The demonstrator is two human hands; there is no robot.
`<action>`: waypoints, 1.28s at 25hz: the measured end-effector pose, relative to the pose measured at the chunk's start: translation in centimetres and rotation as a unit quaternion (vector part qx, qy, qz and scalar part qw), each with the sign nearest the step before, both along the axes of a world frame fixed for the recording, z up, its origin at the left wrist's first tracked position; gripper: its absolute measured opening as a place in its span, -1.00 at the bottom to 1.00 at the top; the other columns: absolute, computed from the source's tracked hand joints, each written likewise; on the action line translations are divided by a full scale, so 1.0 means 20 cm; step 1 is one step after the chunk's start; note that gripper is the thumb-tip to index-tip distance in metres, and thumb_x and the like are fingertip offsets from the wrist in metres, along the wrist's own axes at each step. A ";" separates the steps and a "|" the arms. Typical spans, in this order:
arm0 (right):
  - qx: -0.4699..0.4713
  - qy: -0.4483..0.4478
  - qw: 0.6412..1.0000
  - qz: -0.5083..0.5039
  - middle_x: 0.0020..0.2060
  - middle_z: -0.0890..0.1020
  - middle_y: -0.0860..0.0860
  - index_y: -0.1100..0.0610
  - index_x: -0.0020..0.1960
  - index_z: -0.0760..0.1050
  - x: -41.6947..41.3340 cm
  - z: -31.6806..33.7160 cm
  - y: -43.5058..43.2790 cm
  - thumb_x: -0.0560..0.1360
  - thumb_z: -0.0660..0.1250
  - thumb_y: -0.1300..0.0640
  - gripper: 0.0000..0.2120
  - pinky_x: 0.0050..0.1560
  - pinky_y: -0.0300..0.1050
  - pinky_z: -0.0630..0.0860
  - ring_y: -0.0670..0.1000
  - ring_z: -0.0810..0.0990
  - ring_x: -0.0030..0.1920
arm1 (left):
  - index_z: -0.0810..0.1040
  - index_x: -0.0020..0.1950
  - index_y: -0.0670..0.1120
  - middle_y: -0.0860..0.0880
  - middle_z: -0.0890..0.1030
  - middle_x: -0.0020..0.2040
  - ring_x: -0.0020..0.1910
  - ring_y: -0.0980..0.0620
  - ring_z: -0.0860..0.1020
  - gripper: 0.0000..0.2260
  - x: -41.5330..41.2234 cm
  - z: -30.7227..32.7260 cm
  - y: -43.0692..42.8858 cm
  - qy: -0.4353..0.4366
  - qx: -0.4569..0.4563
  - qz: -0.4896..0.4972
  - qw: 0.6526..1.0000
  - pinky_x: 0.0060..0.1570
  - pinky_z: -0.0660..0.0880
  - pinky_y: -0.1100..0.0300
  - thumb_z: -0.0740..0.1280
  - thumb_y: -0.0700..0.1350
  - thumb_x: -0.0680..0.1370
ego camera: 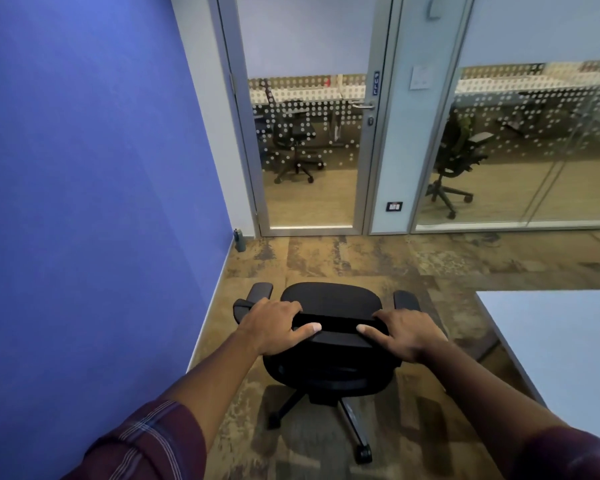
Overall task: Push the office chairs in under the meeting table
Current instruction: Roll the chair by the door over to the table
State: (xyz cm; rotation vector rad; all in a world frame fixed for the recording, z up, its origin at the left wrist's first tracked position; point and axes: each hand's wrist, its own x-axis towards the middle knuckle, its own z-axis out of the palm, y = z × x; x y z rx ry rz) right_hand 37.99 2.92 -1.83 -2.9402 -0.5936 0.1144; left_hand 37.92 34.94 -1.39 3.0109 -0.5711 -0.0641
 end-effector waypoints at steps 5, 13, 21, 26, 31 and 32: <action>-0.006 -0.006 1.000 -0.008 -0.17 0.57 -0.01 -0.04 -0.02 0.43 -0.35 0.01 -0.04 0.58 -0.10 -0.57 -0.35 -0.14 0.09 0.36 0.17 0.63 -0.03 | 0.41 0.06 0.04 0.11 0.48 -0.26 -0.21 -0.07 0.54 -0.43 -0.29 0.01 -0.06 -0.007 0.011 -0.006 1.000 0.12 0.50 -0.10 0.01 0.53 0.64; -0.013 -0.026 0.999 -0.027 -0.10 0.68 0.05 0.01 0.08 0.53 -0.79 0.02 -0.10 0.56 -0.16 -0.59 -0.22 -0.07 0.11 0.51 0.16 0.64 -0.06 | 0.62 0.41 0.01 0.00 0.74 0.17 0.12 -0.07 0.67 -0.07 -0.62 -0.05 -0.09 -0.032 -0.010 -0.010 0.999 0.15 0.53 -0.06 -0.16 0.63 0.54; -0.013 -0.021 0.997 -0.071 -0.15 0.67 0.03 0.03 0.02 0.53 -1.47 0.03 -0.19 0.61 -0.10 -0.55 -0.27 -0.11 0.09 0.50 0.13 0.63 -0.12 | 0.66 0.34 0.07 0.05 0.74 0.13 0.09 -0.04 0.67 -0.08 -1.17 -0.07 -0.22 -0.047 -0.015 -0.058 0.997 -0.01 0.47 0.01 -0.21 0.63 0.52; -0.014 -0.022 0.996 -0.090 -0.18 0.65 0.04 0.04 -0.04 0.50 -1.79 0.00 -0.17 0.61 -0.11 -0.54 -0.28 -0.16 0.09 0.47 0.13 0.62 -0.16 | 0.65 0.29 0.16 0.12 0.72 0.05 0.01 0.00 0.65 -0.20 -1.38 -0.10 -0.21 -0.052 -0.008 -0.090 0.995 -0.10 0.48 0.03 -0.16 0.61 0.56; -0.016 -0.035 0.992 -0.124 -0.22 0.63 0.01 0.04 -0.04 0.50 -2.08 -0.01 -0.17 0.60 -0.16 -0.55 -0.25 -0.12 0.09 0.49 0.10 0.60 -0.20 | 0.66 0.30 0.12 0.09 0.72 0.10 0.03 -0.01 0.64 -0.22 -1.56 -0.07 -0.24 -0.055 -0.009 -0.151 0.987 -0.09 0.35 0.03 -0.13 0.57 0.59; -0.015 -0.038 0.991 -0.129 -0.22 0.62 0.00 0.03 -0.04 0.50 -2.14 -0.01 -0.18 0.61 -0.16 -0.54 -0.26 -0.11 0.09 0.48 0.09 0.60 -0.21 | 0.67 0.28 0.09 0.07 0.73 0.12 0.04 -0.01 0.64 -0.27 -1.59 -0.06 -0.25 -0.055 -0.009 -0.164 0.985 -0.09 0.32 0.04 -0.07 0.54 0.61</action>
